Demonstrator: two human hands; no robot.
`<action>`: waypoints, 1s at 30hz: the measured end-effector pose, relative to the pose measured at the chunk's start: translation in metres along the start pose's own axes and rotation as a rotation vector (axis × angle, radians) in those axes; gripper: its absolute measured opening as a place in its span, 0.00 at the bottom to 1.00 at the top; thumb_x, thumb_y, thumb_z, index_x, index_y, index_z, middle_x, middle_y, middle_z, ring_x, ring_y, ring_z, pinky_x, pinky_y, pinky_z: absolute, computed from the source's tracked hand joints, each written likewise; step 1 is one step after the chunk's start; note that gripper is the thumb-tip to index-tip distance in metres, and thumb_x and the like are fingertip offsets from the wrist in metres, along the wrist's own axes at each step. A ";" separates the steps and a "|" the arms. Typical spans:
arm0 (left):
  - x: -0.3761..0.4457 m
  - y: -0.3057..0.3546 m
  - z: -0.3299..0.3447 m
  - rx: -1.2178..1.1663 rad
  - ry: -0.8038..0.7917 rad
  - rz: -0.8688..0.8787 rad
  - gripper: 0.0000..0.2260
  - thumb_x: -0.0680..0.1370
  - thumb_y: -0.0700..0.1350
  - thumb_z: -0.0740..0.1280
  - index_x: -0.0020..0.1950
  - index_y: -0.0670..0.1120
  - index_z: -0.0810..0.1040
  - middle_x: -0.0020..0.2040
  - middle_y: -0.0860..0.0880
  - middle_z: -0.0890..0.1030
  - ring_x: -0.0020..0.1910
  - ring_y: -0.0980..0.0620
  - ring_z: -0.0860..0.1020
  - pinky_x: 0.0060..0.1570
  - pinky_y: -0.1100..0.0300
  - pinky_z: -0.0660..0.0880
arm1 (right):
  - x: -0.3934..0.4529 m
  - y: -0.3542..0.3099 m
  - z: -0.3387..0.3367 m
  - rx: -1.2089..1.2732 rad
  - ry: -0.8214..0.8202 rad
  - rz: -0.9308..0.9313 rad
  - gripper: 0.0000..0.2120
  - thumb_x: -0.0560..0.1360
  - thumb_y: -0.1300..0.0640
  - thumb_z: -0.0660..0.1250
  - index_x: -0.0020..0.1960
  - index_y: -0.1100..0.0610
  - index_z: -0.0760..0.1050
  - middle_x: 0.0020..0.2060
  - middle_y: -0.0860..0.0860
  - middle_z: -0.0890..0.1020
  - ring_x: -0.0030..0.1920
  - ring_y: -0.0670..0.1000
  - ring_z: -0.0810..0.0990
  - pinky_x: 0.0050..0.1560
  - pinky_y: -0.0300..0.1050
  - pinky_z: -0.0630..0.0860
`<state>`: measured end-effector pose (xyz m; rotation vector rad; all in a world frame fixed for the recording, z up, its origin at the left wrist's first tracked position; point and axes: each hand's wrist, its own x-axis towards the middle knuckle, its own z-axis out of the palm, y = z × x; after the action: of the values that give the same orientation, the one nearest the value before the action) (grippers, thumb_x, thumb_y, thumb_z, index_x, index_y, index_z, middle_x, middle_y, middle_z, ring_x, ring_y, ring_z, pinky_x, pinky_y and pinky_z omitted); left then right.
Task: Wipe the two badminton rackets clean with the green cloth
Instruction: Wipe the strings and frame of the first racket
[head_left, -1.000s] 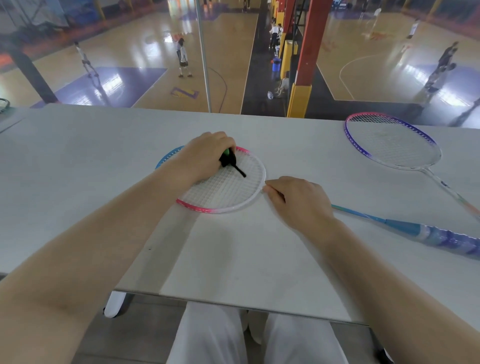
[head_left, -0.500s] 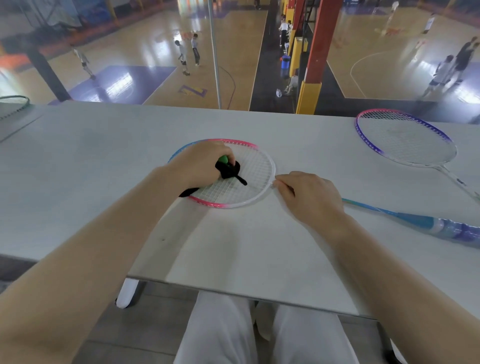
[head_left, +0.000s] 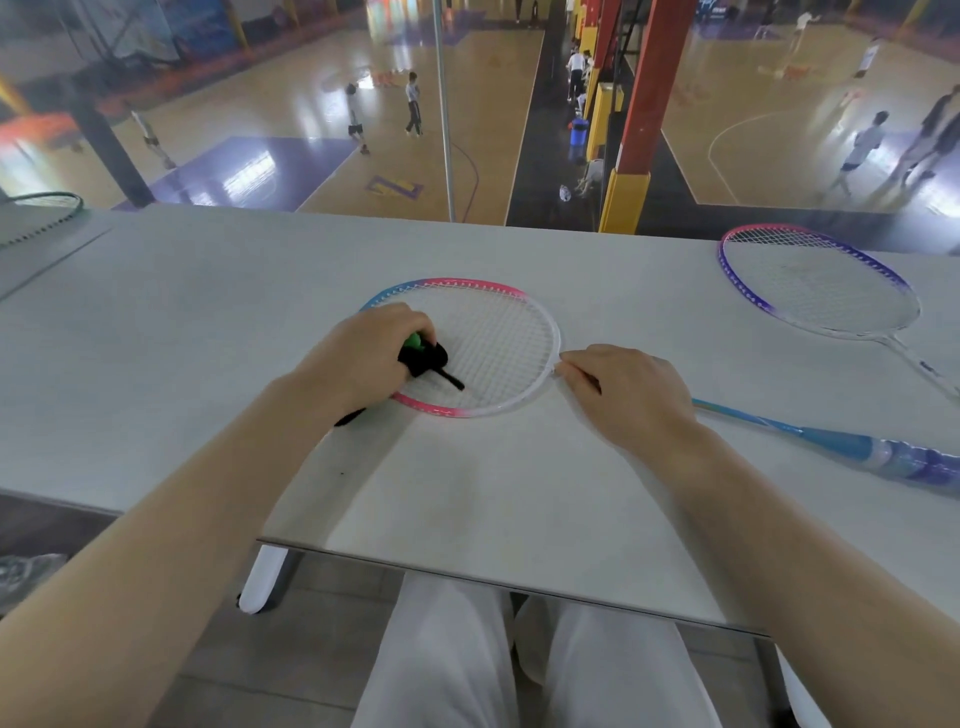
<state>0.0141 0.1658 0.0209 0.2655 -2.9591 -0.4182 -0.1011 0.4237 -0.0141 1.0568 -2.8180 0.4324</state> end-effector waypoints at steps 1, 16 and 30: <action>0.011 -0.004 0.002 0.017 0.026 -0.002 0.18 0.70 0.33 0.66 0.56 0.50 0.78 0.54 0.53 0.77 0.54 0.48 0.74 0.54 0.53 0.71 | 0.000 0.000 0.000 -0.001 0.002 -0.003 0.16 0.82 0.47 0.53 0.46 0.49 0.78 0.38 0.46 0.77 0.42 0.51 0.77 0.43 0.48 0.74; 0.119 0.006 0.025 0.014 0.089 0.071 0.12 0.74 0.35 0.66 0.52 0.50 0.79 0.51 0.49 0.77 0.52 0.45 0.74 0.49 0.53 0.70 | 0.001 0.002 0.002 0.017 0.011 0.010 0.17 0.82 0.45 0.52 0.47 0.48 0.78 0.39 0.46 0.77 0.42 0.52 0.77 0.43 0.48 0.74; 0.006 0.006 -0.008 -0.035 -0.162 0.126 0.24 0.67 0.30 0.60 0.55 0.51 0.79 0.53 0.55 0.78 0.55 0.53 0.74 0.58 0.54 0.72 | 0.000 0.001 0.002 0.006 0.024 0.011 0.15 0.82 0.46 0.54 0.49 0.47 0.79 0.42 0.45 0.78 0.45 0.51 0.78 0.40 0.46 0.68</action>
<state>0.0086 0.1678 0.0309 0.0422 -3.0999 -0.4968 -0.1017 0.4242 -0.0165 1.0303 -2.8048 0.4524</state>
